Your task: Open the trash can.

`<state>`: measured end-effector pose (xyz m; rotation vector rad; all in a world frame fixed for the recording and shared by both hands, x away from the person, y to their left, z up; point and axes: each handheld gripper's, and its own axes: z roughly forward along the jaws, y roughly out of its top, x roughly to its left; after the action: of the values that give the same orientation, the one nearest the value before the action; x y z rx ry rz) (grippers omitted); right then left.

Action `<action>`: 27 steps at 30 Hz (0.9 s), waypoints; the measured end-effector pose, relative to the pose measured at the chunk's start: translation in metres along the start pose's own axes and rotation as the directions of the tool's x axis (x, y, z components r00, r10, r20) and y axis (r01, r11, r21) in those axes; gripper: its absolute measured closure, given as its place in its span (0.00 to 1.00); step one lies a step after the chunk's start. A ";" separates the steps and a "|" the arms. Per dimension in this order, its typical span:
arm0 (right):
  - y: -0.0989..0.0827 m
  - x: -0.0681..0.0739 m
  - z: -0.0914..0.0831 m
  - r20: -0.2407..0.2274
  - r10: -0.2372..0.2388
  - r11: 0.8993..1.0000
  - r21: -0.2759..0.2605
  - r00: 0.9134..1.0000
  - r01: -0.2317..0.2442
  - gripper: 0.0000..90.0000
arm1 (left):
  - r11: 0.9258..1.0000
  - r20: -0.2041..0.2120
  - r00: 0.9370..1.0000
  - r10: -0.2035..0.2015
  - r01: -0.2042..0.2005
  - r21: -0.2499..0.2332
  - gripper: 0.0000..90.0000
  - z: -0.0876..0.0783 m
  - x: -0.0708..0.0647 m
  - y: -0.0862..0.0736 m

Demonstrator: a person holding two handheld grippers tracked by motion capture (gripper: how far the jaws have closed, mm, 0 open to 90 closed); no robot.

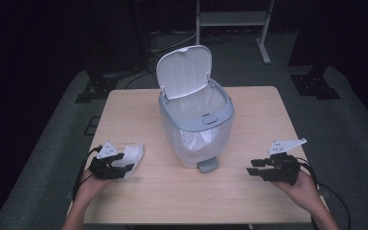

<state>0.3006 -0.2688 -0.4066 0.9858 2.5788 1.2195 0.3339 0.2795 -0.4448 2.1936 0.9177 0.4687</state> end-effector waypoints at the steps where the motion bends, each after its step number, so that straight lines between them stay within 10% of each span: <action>1: -0.002 -0.001 0.000 -0.001 0.001 1.000 0.001 1.000 -0.001 0.65 | 1.000 0.001 1.000 0.001 -0.001 0.008 0.45 0.002 0.001 0.001; 17: -0.025 -0.002 0.007 -0.023 0.032 0.999 0.014 0.999 -0.032 0.63 | 0.989 0.021 0.999 -0.047 0.043 0.139 0.54 0.031 0.012 0.012; 27: -0.035 -0.004 0.007 -0.019 0.041 0.999 0.006 0.999 -0.041 0.63 | 0.990 -0.006 0.999 -0.052 0.052 0.131 0.58 0.035 0.010 0.009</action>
<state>0.2887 -0.2831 -0.4375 1.0384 2.5902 1.2374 0.3644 0.2660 -0.4616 2.2809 1.0310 0.3968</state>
